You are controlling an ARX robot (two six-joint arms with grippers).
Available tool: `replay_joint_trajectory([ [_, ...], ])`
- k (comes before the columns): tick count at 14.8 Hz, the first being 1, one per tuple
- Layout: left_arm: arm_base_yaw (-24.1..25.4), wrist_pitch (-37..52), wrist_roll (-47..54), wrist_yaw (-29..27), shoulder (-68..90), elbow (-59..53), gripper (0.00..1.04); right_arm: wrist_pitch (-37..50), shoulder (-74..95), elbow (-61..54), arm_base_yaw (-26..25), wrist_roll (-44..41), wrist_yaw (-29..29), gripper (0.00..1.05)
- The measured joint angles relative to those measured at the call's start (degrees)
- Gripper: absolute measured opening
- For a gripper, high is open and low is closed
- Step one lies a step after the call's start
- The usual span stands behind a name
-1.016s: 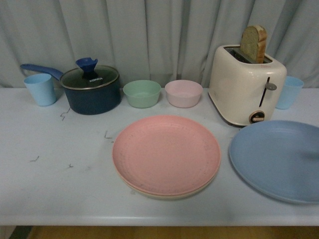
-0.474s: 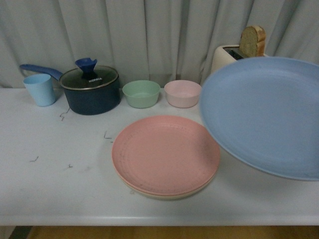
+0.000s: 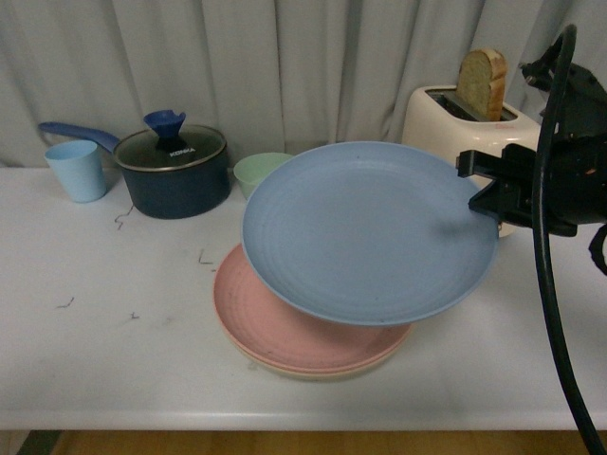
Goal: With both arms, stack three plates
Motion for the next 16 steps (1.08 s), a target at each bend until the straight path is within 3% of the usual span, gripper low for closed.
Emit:
replay_joint_trajectory([
  [13,0.0,0.0,0.0,0.0,0.0,0.0,0.98,-3.1,13.2,8.2,5.4,2.9,4.5,0.03],
  [14,0.0,0.0,0.0,0.0,0.0,0.0,0.98,-3.0,13.4,8.5,5.5,2.7,4.9,0.10],
  [16,0.0,0.0,0.0,0.0,0.0,0.0,0.98,0.7,11.0,4.9,5.2,2.6,4.5,0.55],
])
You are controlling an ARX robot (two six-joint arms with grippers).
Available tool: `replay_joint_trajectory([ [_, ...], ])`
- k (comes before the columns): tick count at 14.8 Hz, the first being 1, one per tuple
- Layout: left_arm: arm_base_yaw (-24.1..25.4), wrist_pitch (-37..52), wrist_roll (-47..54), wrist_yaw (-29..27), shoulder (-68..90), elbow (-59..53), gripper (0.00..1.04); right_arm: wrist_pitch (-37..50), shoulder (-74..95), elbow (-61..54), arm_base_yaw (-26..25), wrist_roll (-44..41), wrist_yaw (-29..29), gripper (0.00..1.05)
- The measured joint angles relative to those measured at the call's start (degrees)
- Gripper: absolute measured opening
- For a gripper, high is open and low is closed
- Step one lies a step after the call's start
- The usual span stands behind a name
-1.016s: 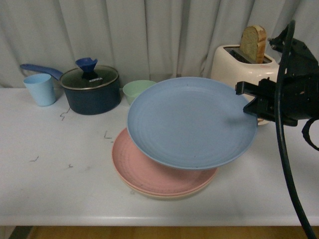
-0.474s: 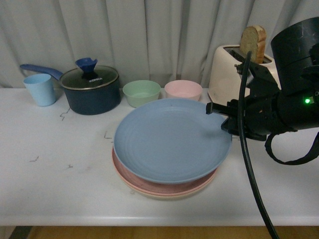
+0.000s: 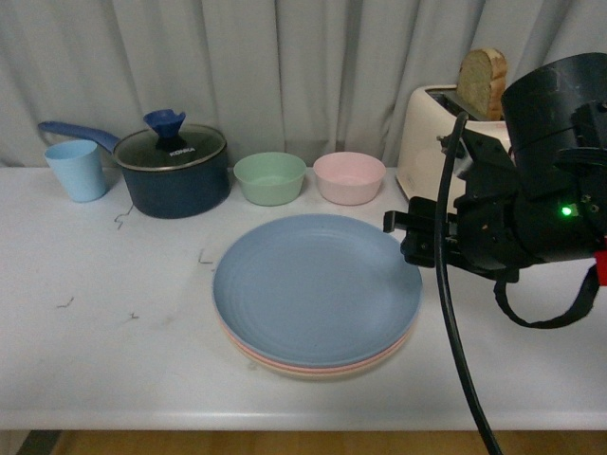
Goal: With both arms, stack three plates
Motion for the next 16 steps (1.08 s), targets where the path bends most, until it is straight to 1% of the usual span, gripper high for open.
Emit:
replay_joint_trajectory([
  [1,0.0,0.0,0.0,0.0,0.0,0.0,0.98,2.3,-3.2,-3.8,-0.9,-0.2,-1.4,0.68],
  [2,0.0,0.0,0.0,0.0,0.0,0.0,0.98,6.1,-8.8,-9.3,-2.8,-0.3,-3.8,0.82],
  [3,0.0,0.0,0.0,0.0,0.0,0.0,0.98,7.6,-14.1,-13.9,-4.5,-0.2,-6.9,0.95],
  [4,0.0,0.0,0.0,0.0,0.0,0.0,0.98,7.6,-15.6,-14.8,-5.1,-0.1,-7.1,1.00],
  [5,0.0,0.0,0.0,0.0,0.0,0.0,0.98,7.7,-15.5,-14.8,-5.1,-0.1,-7.1,0.97],
  [6,0.0,0.0,0.0,0.0,0.0,0.0,0.98,7.4,-14.6,-14.8,-4.7,-0.1,-7.4,0.98],
  [7,0.0,0.0,0.0,-0.1,0.0,0.0,0.98,24.5,-12.0,-18.9,-3.4,-2.7,-0.2,0.91],
  [8,0.0,0.1,0.0,0.0,0.0,0.0,0.98,38.1,-11.3,-24.5,-3.3,-7.7,8.5,0.80],
  [9,0.0,0.0,0.0,0.0,0.0,0.0,0.98,48.3,-12.0,-31.1,-3.7,-12.4,14.0,0.69],
  [10,0.0,0.0,0.0,0.0,0.0,0.0,0.98,56.8,-15.1,-36.2,-5.5,-15.1,15.5,0.56],
  [11,0.0,0.0,0.0,0.0,0.0,0.0,0.98,61.3,-20.6,-39.1,-6.9,-16.3,15.5,0.44],
  [12,0.0,0.0,0.0,0.0,0.0,0.0,0.98,61.4,-26.2,-42.9,-7.2,-17.0,14.5,0.27],
  [13,0.0,0.0,0.0,0.0,0.0,0.0,0.98,59.1,-29.1,-47.9,-7.9,-17.5,13.2,0.09],
  [14,0.0,0.0,0.0,0.0,0.0,0.0,0.98,58.1,-32.2,-50.3,-8.7,-17.9,12.6,0.02],
  [15,0.0,0.0,0.0,0.0,0.0,0.0,0.98,52.3,-40.2,-51.9,-9.7,-18.0,12.1,0.02],
  [16,0.0,0.0,0.0,0.0,0.0,0.0,0.98,50.5,-45.8,-53.6,-10.1,-18.0,11.6,0.02],
])
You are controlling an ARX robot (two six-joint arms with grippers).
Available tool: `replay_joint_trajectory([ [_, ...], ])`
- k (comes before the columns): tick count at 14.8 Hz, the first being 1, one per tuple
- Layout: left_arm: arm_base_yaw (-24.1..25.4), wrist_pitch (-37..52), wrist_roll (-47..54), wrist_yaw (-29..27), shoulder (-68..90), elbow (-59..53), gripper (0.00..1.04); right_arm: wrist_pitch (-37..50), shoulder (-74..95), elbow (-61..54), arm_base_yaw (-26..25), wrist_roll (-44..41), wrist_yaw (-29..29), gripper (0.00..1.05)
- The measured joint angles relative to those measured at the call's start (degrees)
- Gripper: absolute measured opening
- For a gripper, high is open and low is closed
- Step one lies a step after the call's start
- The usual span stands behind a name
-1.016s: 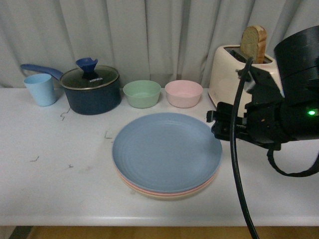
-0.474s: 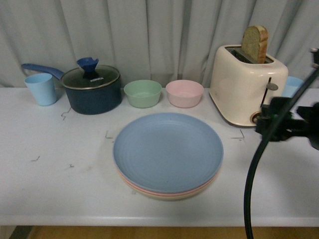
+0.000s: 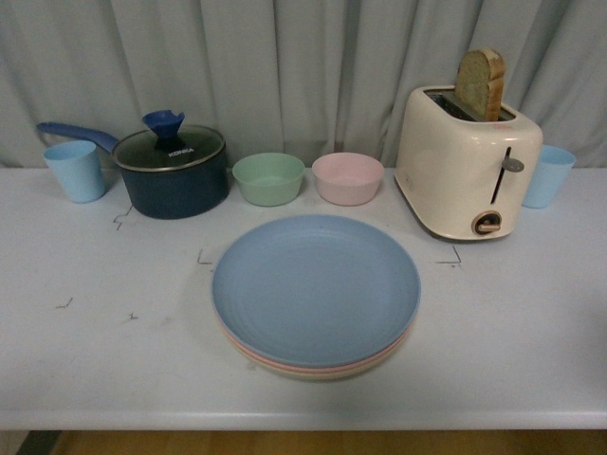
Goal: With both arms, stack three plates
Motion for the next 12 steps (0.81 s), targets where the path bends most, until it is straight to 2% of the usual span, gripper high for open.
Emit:
replay_joint_trajectory([
  [1,0.0,0.0,0.0,0.0,0.0,0.0,0.98,-2.4,-3.4,-1.9,-2.4,0.0,-3.5,0.02],
  [2,0.0,0.0,0.0,0.0,0.0,0.0,0.98,-5.2,-7.2,-4.0,-4.3,0.0,-3.7,0.02],
  [5,0.0,0.0,0.0,0.0,0.0,0.0,0.98,-13.5,-19.3,-7.1,-4.3,0.0,-4.0,0.02],
  [8,0.0,0.0,0.0,0.0,0.0,0.0,0.98,-16.8,-23.5,-7.9,-4.3,0.0,-4.0,0.02],
  [12,0.0,0.0,0.0,0.0,0.0,0.0,0.98,-27.1,-35.4,-9.2,-4.3,0.0,-4.0,0.02],
])
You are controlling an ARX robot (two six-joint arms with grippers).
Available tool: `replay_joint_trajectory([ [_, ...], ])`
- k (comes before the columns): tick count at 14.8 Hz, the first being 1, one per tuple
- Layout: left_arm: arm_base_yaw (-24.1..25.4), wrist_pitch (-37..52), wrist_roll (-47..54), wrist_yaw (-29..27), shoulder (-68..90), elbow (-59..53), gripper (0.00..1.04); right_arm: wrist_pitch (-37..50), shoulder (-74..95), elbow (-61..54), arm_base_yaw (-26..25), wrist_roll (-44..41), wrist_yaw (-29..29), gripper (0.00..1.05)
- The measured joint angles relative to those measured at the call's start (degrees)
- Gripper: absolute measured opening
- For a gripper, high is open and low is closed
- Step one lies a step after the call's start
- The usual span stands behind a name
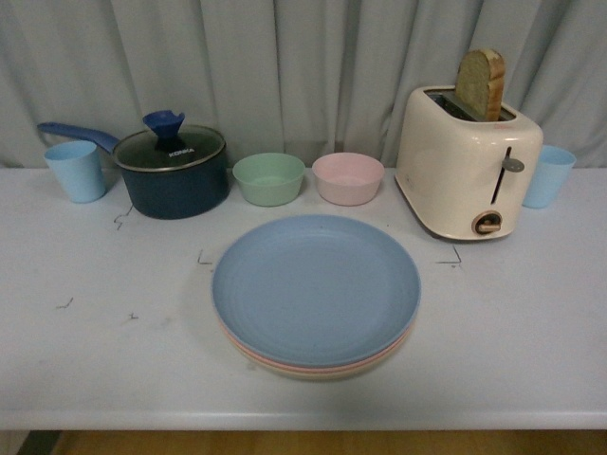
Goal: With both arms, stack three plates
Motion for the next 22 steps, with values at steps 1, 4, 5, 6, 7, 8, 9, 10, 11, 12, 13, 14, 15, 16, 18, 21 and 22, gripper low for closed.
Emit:
replay_joint_trajectory([
  [1,0.0,0.0,0.0,0.0,0.0,0.0,0.98,-1.8,-2.3,0.0,0.0,0.0,0.0,0.02],
  [4,0.0,0.0,0.0,0.0,0.0,0.0,0.98,-9.0,-10.0,0.0,0.0,0.0,0.0,0.02],
  [5,0.0,0.0,0.0,0.0,0.0,0.0,0.98,-10.9,-12.0,0.0,0.0,0.0,0.0,0.02],
  [6,0.0,0.0,0.0,0.0,0.0,0.0,0.98,-12.8,-13.9,0.0,0.0,0.0,0.0,0.02],
  [7,0.0,0.0,0.0,0.0,0.0,0.0,0.98,-14.8,-15.9,0.0,0.0,0.0,0.0,0.02],
  [8,0.0,0.0,0.0,0.0,0.0,0.0,0.98,-16.1,-17.4,0.0,0.0,0.0,0.0,0.02],
  [9,0.0,0.0,0.0,0.0,0.0,0.0,0.98,-17.9,-19.1,0.0,0.0,0.0,0.0,0.02],
  [10,0.0,0.0,0.0,0.0,0.0,0.0,0.98,-19.3,-20.6,0.0,0.0,0.0,0.0,0.02],
  [11,0.0,0.0,0.0,0.0,0.0,0.0,0.98,-20.5,-21.8,0.0,0.0,0.0,0.0,0.02],
  [12,0.0,0.0,0.0,0.0,0.0,0.0,0.98,-21.7,-23.1,0.0,0.0,0.0,0.0,0.02],
  [13,0.0,0.0,0.0,0.0,0.0,0.0,0.98,-23.0,-24.3,0.0,0.0,0.0,0.0,0.02],
  [14,0.0,0.0,0.0,0.0,0.0,0.0,0.98,-24.2,-25.4,0.0,0.0,0.0,0.0,0.02],
  [15,0.0,0.0,0.0,0.0,0.0,0.0,0.98,-25.2,-26.4,0.0,0.0,0.0,0.0,0.02],
  [16,0.0,0.0,0.0,0.0,0.0,0.0,0.98,-26.2,-27.5,0.0,0.0,0.0,0.0,0.02],
  [18,0.0,0.0,0.0,0.0,0.0,0.0,0.98,-36.0,-37.3,0.0,0.0,0.0,-0.2,0.02],
  [21,0.0,0.0,0.0,0.0,0.0,0.0,0.98,-36.4,-37.2,0.0,0.0,0.0,-0.2,0.02],
  [22,0.0,0.0,0.0,0.0,0.0,0.0,0.98,-36.4,-37.2,0.0,0.0,0.0,-0.2,0.02],
])
